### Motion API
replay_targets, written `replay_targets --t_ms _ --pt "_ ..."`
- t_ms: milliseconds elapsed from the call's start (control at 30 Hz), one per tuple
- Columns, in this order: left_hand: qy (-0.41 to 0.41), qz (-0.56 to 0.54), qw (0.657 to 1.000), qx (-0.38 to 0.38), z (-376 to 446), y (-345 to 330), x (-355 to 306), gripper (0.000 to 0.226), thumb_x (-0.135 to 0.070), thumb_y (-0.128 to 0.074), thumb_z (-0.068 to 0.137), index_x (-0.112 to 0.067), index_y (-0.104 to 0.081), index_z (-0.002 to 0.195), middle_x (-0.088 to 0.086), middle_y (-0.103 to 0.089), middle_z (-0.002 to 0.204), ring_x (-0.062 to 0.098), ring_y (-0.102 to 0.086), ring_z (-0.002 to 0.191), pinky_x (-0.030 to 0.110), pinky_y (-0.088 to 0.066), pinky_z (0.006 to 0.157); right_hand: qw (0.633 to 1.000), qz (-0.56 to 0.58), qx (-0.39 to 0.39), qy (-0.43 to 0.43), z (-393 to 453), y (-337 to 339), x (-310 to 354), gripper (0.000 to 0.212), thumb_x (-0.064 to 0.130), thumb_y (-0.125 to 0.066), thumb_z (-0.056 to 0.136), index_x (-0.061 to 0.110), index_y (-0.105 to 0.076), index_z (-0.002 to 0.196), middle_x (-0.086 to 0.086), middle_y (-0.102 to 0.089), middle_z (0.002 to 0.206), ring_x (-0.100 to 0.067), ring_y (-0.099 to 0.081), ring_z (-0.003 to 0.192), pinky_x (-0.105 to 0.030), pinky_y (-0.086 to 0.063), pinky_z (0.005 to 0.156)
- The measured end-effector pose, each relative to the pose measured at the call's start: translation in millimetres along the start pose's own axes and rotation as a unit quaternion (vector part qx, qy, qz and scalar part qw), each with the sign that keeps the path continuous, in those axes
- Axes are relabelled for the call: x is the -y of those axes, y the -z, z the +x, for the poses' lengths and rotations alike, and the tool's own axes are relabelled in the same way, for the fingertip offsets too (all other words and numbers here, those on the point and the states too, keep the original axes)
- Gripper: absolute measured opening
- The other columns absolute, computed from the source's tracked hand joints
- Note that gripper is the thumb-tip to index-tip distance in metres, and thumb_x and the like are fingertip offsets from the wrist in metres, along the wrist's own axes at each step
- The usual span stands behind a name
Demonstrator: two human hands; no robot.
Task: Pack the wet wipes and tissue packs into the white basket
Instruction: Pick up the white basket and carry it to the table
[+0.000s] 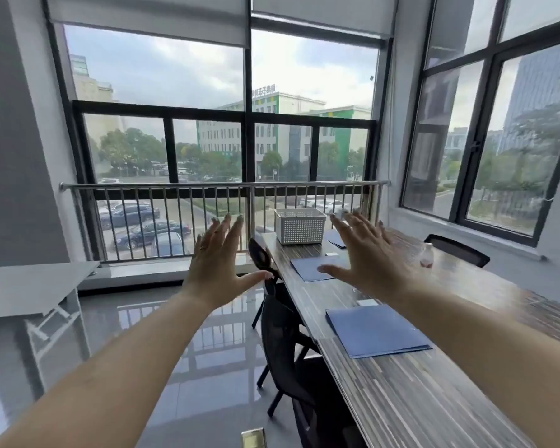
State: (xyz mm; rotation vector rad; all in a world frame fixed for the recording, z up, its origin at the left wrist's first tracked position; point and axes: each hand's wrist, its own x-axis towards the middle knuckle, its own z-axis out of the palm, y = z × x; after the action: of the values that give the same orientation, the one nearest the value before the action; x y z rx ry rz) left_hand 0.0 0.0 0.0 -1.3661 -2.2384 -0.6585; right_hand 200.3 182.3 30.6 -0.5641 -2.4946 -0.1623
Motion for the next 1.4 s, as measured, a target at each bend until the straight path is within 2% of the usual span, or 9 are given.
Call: replay_targets --t_ms 100,167,233,400,633,767,900,1100,1400 --pt "0.032 -0.026 0.999 -0.003 -12 -13 26 0.114 -0.073 -0.057 0.072 -0.016 -0.001 0.154 0.007 -0.004 0.163 0.023 -0.003 0.15 0.037 -0.005 0.122 0.999 0.043 0.016 0.005 11 -37 16 0.095 0.064 -0.055 0.08 0.022 -0.011 0.152 -0.005 -0.015 0.16 -0.02 -0.006 0.148 -0.044 -0.001 0.119" --pt "0.038 -0.042 0.998 0.006 -21 -22 38 0.112 -0.068 -0.059 0.074 -0.016 -0.001 0.154 0.007 -0.006 0.162 0.022 -0.006 0.149 0.035 -0.007 0.121 0.996 0.079 0.032 0.0 17 -57 28 0.093 0.063 -0.055 0.08 0.021 -0.014 0.152 -0.003 -0.017 0.16 -0.019 -0.007 0.148 -0.044 -0.005 0.12" --pt "0.051 -0.057 0.997 0.018 -27 -30 49 0.112 -0.065 -0.061 0.074 -0.016 -0.001 0.154 0.006 -0.008 0.162 0.023 -0.009 0.148 0.035 -0.01 0.12 0.994 0.102 0.038 -0.003 25 -78 39 0.092 0.063 -0.056 0.081 0.021 -0.015 0.152 -0.001 -0.018 0.16 -0.019 -0.008 0.148 -0.041 -0.007 0.12" --pt "0.162 -0.143 0.975 0.061 -29 -56 99 0.107 -0.056 -0.067 0.077 -0.019 -0.004 0.154 0.003 -0.016 0.16 0.021 -0.012 0.147 0.038 -0.017 0.116 0.981 0.166 0.098 0.0 55 -143 79 0.092 0.062 -0.055 0.081 0.019 -0.014 0.152 -0.001 -0.018 0.16 -0.018 -0.013 0.147 -0.036 -0.011 0.12" --pt "0.255 -0.219 0.938 0.089 12 -94 214 0.103 -0.049 -0.072 0.076 -0.019 -0.012 0.154 0.002 -0.023 0.158 0.021 -0.02 0.146 0.039 -0.022 0.116 0.963 0.231 0.139 -0.023 130 -235 127 0.095 0.06 -0.058 0.08 0.013 -0.018 0.151 -0.004 -0.025 0.157 -0.018 -0.019 0.146 -0.034 -0.018 0.118" --pt "0.264 -0.264 0.922 0.102 56 -110 288 0.104 -0.046 -0.075 0.074 -0.018 -0.014 0.153 -0.001 -0.029 0.156 0.018 -0.026 0.144 0.038 -0.026 0.115 0.946 0.275 0.162 -0.054 193 -284 155 0.093 0.057 -0.06 0.081 0.013 -0.017 0.151 -0.003 -0.025 0.158 -0.016 -0.02 0.145 -0.031 -0.019 0.116" --pt "0.261 -0.297 0.912 0.112 93 -134 341 0.101 -0.042 -0.076 0.075 -0.019 -0.016 0.153 0.0 -0.031 0.155 0.015 -0.028 0.142 0.031 -0.026 0.111 0.931 0.312 0.167 -0.092 244 -326 169 0.094 0.056 -0.061 0.079 0.013 -0.018 0.151 -0.004 -0.026 0.157 -0.017 -0.023 0.144 -0.035 -0.023 0.117" --pt "0.246 -0.289 0.912 0.153 147 -173 402 0.098 -0.045 -0.075 0.075 -0.02 -0.02 0.152 -0.001 -0.031 0.155 0.016 -0.027 0.143 0.031 -0.026 0.111 0.905 0.364 0.178 -0.127 310 -387 178 0.093 0.053 -0.064 0.079 0.014 -0.02 0.151 -0.003 -0.027 0.157 -0.018 -0.024 0.144 -0.033 -0.024 0.114" --pt "0.251 -0.283 0.91 0.169 261 -269 497 0.096 -0.045 -0.074 0.076 -0.02 -0.021 0.152 -0.002 -0.031 0.155 0.017 -0.028 0.143 0.033 -0.027 0.112 0.882 0.4 0.203 -0.147 433 -506 148 0.09 0.05 -0.065 0.081 0.016 -0.02 0.151 -0.001 -0.027 0.157 -0.016 -0.024 0.144 -0.032 -0.023 0.114"
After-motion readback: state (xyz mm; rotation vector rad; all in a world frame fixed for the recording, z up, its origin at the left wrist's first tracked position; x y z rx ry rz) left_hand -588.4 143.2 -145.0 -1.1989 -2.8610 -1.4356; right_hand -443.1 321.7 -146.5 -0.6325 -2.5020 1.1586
